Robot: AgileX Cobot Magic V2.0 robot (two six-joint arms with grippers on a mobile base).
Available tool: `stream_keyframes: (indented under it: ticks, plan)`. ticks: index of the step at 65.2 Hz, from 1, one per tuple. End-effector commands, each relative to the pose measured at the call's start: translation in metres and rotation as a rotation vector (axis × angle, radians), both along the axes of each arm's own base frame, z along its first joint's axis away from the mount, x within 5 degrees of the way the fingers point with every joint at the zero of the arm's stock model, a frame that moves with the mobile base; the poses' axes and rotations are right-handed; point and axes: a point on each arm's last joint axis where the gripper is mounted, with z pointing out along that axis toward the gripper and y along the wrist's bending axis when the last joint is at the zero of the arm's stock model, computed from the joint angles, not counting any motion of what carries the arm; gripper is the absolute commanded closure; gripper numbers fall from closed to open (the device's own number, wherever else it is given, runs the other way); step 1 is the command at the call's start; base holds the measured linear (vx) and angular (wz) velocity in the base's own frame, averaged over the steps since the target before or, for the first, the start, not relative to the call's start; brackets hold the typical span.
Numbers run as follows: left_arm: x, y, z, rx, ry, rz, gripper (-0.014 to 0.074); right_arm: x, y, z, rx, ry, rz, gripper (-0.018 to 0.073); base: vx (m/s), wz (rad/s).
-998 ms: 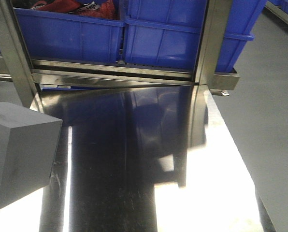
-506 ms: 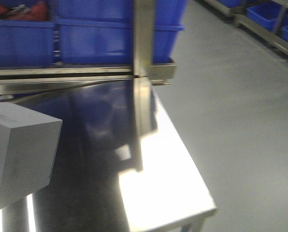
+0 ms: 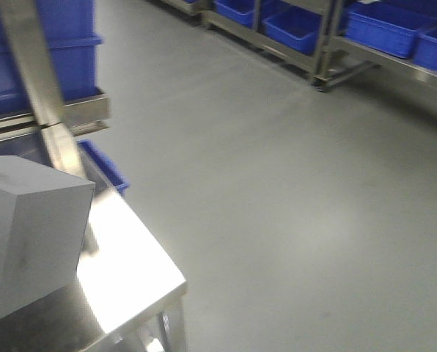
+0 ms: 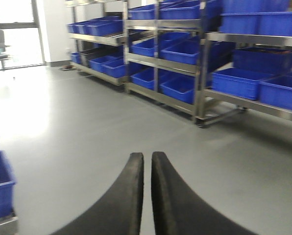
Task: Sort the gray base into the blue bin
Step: 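Turn the base away from the table, carrying the block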
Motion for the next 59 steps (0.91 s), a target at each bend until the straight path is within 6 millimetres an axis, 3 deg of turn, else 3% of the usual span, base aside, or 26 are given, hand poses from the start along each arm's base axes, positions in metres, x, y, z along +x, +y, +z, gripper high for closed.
stream_keyframes:
  ticks: [1, 59]
  plan:
    - [-0.001, 0.002, 0.018, -0.076, -0.096, 0.012, 0.0601, -0.001, 0.0, 0.009, -0.013, -0.092, -0.002, 0.0564, -0.03, -0.65]
    - [-0.001, 0.002, 0.0179, -0.075, -0.095, 0.011, 0.0601, -0.001, 0.0, 0.009, -0.013, -0.092, -0.002, 0.0564, 0.03, -0.58]
